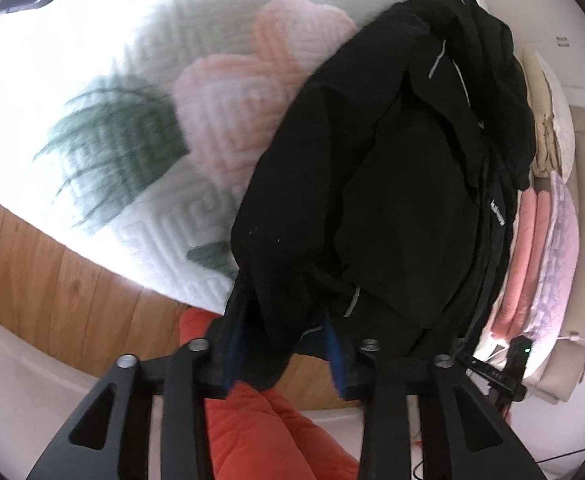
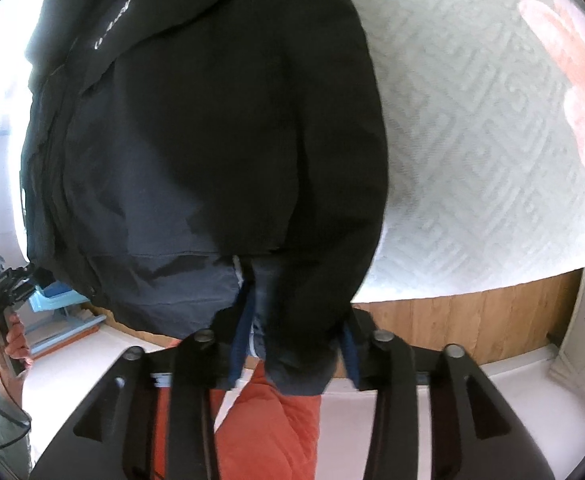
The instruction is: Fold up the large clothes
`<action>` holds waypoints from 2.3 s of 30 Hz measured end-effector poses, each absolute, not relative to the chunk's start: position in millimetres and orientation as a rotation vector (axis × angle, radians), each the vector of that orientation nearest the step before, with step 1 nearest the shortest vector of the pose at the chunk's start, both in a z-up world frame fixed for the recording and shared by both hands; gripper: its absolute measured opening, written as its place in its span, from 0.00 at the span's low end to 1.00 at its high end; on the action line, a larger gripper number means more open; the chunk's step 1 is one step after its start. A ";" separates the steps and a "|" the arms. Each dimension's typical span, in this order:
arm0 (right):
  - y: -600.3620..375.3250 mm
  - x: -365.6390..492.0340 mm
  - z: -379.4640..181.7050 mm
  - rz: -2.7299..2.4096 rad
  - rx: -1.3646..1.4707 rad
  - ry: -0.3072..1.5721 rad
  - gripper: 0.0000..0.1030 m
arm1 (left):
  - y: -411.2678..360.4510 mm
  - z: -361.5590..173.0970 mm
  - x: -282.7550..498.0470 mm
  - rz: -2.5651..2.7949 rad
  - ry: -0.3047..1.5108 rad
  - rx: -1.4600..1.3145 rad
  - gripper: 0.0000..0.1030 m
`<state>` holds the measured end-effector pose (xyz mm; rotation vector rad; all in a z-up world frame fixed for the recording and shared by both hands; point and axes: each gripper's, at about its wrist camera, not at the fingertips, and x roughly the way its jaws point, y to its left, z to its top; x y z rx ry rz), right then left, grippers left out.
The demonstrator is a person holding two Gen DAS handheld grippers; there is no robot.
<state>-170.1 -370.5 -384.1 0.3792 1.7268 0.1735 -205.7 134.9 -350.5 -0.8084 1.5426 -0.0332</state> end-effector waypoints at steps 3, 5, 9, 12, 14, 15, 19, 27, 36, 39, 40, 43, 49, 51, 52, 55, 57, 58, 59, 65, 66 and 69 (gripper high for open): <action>-370.1 -167.9 -383.6 0.183 0.395 1.722 0.49 | 140.7 -347.7 -209.1 -0.045 1.524 -0.847 0.55; -370.7 -168.0 -385.9 0.183 0.406 1.720 0.49 | 142.4 -349.9 -207.9 -0.054 1.500 -0.886 0.57; -381.2 -169.3 -389.9 0.176 0.399 1.717 0.44 | 136.5 -357.6 -201.9 -0.042 1.528 -0.813 0.24; -379.9 -171.1 -381.0 0.170 0.331 1.699 0.21 | 129.5 -345.5 -202.7 -0.064 1.512 -0.760 0.10; -380.8 -173.6 -374.0 0.180 0.340 1.680 0.16 | 129.5 -330.1 -204.0 -0.086 1.473 -0.771 0.09; -381.2 -174.3 -368.2 0.184 0.342 1.669 0.16 | 130.7 -324.1 -203.8 -0.099 1.461 -0.792 0.09; -386.1 -170.1 -332.0 0.223 0.402 1.608 0.13 | 140.6 -284.1 -188.9 -0.158 1.359 -0.893 0.08; -414.5 -82.2 -218.0 0.322 0.565 1.408 0.13 | 133.4 -155.9 -82.1 -0.331 1.024 -0.864 0.08; -425.6 87.7 -168.5 0.259 0.584 1.209 0.13 | 164.8 -170.7 102.3 -0.374 0.943 -0.911 0.11; -426.2 144.8 -196.5 0.199 0.624 1.204 0.13 | 162.5 -209.9 164.1 -0.356 0.988 -0.940 0.13; -428.7 159.2 -204.2 0.179 0.627 1.212 0.15 | 161.7 -229.0 184.0 -0.335 1.034 -0.943 0.14; -416.6 204.1 -253.2 0.116 0.619 1.286 0.21 | 152.1 -279.2 224.2 -0.288 1.143 -0.960 0.17; -411.6 224.7 -326.5 0.033 0.602 1.420 0.22 | 160.1 -327.3 241.7 -0.377 1.249 -1.022 0.19; -416.3 224.2 -322.7 0.040 0.633 1.423 0.22 | 165.1 -325.5 237.1 -0.428 1.295 -1.028 0.23; -419.5 223.0 -318.7 0.044 0.649 1.423 0.24 | 167.7 -321.6 236.4 -0.448 1.318 -1.022 0.25; -429.8 219.3 -298.2 0.070 0.685 1.422 0.33 | 184.8 -289.7 235.5 -0.428 1.331 -0.980 0.46; -436.7 215.5 -269.8 0.047 0.638 1.375 0.52 | 204.5 -253.6 233.1 -0.418 1.277 -0.948 0.58; -440.4 210.9 -254.5 0.035 0.617 1.348 0.60 | 211.8 -239.3 232.8 -0.420 1.253 -0.932 0.61; -443.6 207.3 -239.8 0.030 0.608 1.319 0.63 | 219.4 -221.1 232.2 -0.410 1.223 -0.888 0.68; -436.3 193.9 -193.8 -0.027 0.474 1.227 0.74 | 204.8 -190.4 235.2 -0.409 1.201 -0.598 0.76; -429.6 194.4 -196.5 -0.031 0.444 1.232 0.74 | 195.2 -195.2 237.1 -0.404 1.212 -0.540 0.76; -410.9 198.3 -210.5 -0.038 0.317 1.271 0.74 | 150.3 -223.4 237.7 -0.412 1.278 -0.218 0.75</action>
